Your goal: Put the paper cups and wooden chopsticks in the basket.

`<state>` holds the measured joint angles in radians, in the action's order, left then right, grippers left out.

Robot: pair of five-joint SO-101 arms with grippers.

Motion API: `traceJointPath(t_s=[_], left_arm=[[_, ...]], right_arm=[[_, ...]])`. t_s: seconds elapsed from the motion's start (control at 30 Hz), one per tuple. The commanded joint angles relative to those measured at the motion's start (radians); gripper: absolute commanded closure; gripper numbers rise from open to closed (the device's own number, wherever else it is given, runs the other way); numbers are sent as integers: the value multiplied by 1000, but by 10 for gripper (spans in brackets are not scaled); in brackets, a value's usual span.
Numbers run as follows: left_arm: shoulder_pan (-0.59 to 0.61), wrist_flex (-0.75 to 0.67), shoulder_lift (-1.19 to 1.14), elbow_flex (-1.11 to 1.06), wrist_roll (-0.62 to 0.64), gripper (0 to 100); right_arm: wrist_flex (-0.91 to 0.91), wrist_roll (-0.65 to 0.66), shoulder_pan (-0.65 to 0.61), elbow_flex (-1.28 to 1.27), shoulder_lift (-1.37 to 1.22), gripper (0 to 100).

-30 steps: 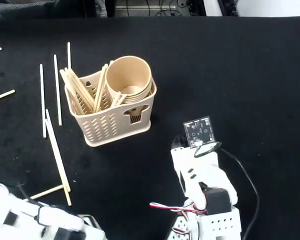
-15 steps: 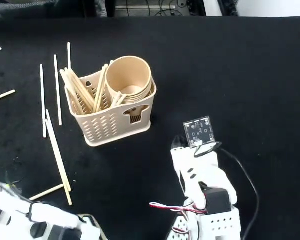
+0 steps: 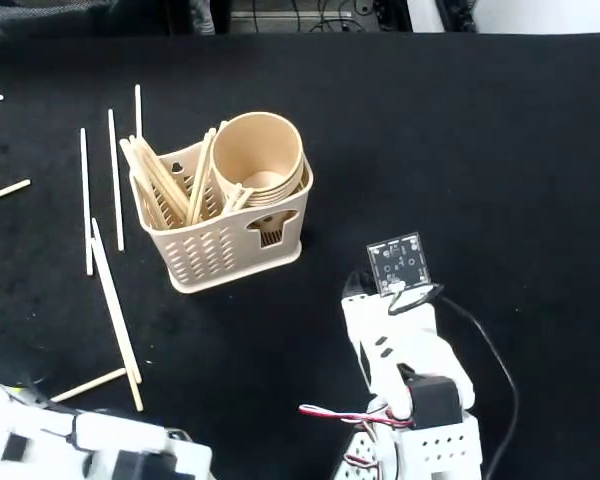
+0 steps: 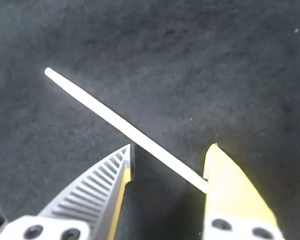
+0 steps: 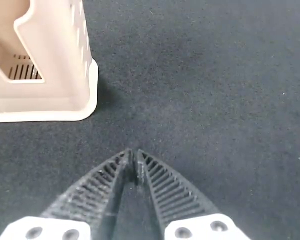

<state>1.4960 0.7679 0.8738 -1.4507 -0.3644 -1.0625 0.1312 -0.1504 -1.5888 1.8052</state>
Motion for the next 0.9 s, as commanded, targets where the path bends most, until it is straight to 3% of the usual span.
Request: traceJointPath(t_s=[0.0,0.1,0.27,0.63,0.8,0.87], left_arm=[[7,-104,0,-54,-9,834],[5,-147,0,-71,-9,964],[5,-109,2,-54,-9,973],[-74,374,3,300,-5,967],[18,371,2,245,-2,752],[28,304,2,191,0,728]], right_arm=[[11,2,6,8,88,985],[11,2,6,8,88,985],[11,2,6,8,88,985],[9,2,6,10,88,985],[3,2,6,12,88,985],[-8,2,6,15,88,985]])
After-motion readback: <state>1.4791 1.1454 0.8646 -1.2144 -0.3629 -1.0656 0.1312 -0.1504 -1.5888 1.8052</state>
